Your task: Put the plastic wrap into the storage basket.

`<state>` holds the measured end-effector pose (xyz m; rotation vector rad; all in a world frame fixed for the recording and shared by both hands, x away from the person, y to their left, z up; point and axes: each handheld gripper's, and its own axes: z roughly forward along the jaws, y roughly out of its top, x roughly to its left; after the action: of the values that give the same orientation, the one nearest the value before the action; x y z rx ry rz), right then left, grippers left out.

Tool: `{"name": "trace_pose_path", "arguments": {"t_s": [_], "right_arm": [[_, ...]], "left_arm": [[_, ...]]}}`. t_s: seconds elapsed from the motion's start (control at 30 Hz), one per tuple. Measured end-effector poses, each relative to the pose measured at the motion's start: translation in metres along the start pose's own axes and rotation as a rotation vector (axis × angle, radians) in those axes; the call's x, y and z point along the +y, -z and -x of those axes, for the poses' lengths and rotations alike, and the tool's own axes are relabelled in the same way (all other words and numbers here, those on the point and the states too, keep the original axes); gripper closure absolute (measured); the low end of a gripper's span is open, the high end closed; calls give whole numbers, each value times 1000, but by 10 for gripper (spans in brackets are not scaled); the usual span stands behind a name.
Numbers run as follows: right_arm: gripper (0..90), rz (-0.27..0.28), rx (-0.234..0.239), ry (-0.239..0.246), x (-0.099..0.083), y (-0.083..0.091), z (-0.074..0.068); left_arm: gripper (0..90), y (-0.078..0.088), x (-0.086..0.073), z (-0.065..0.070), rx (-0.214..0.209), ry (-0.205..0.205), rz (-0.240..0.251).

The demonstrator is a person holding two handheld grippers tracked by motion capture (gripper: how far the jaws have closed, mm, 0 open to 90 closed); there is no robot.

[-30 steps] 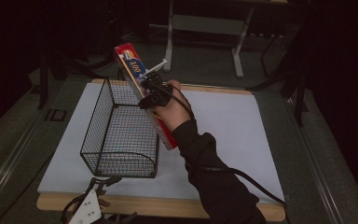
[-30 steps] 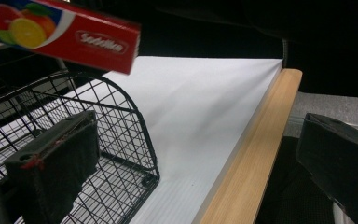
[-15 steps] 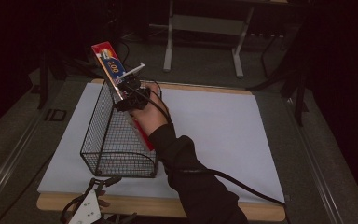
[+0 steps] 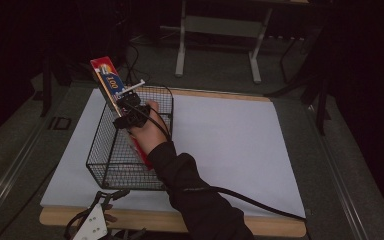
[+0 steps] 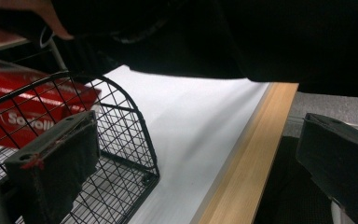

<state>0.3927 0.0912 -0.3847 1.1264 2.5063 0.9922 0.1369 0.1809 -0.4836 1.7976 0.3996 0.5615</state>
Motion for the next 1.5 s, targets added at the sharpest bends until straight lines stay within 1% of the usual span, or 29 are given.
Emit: {"name": "trace_pose_path", "arguments": {"t_s": [0.17,0.3,0.33,0.37,0.4,0.5,0.6,0.67,0.73,0.77,0.8,0.83,0.87,0.93,1.0,1.1,1.13,1.17,1.27,1.3,1.33,1.4,1.5], "right_arm": [[397,-13,-7,-11,-8,-9,2],[396,-24,-24,-16,-13,-15,3],[396,-43,-33,-30,-16,-19,6],[396,-43,-33,-30,-16,-19,6],[396,-57,-41,-41,-19,-22,8],[396,-68,-56,-35,-22,-25,9],[395,-71,-71,-41,-24,-29,11],[394,-74,-73,-40,-24,-30,11],[393,-75,-70,-52,-26,-31,13],[392,-84,-61,-62,-27,-33,16],[392,-84,-61,-62,-27,-33,16],[389,-100,-56,-71,-28,-35,17],[389,-100,-56,-71,-28,-35,17],[384,-119,-61,-75,-30,-37,20],[382,-127,-64,-74,-30,-38,20],[381,-138,-61,-77,-29,-39,21],[378,-152,-66,-70,-30,-40,22],[376,-169,-51,-78,-31,-43,24],[377,-184,-50,-84,-33,-46,24],[376,-191,-60,-75,-34,-48,24],[374,-214,-47,-78,-38,-55,25],[374,-216,-61,-81,-41,-60,25],[373,-227,-51,-84,-41,-64,27]], "left_arm": [[0,0,0,0,-1,-2,-1],[0,-1,0,0,-2,-4,-3],[0,-1,0,0,-1,-3,-2],[0,-1,0,0,-1,-3,-3],[0,-1,0,0,-1,-3,-2],[0,-1,0,0,-1,-3,-2],[0,0,0,0,-2,-3,-2],[0,0,0,0,-2,-2,-2],[0,0,0,0,-1,-2,-1],[0,0,0,0,0,-1,0],[0,0,0,0,0,0,1],[0,0,0,0,0,0,1],[0,0,0,0,0,0,0],[0,0,0,0,-1,-1,-1],[0,0,0,0,-1,-3,-2],[0,0,0,0,5,-5,-5],[0,0,0,0,4,-4,-6],[0,0,0,0,4,-3,-5],[0,0,0,0,5,-4,-6],[0,0,0,0,4,-5,-7],[0,0,0,1,3,-8,-8],[0,0,0,1,2,-9,-8],[0,0,0,1,2,-9,-9]]}}
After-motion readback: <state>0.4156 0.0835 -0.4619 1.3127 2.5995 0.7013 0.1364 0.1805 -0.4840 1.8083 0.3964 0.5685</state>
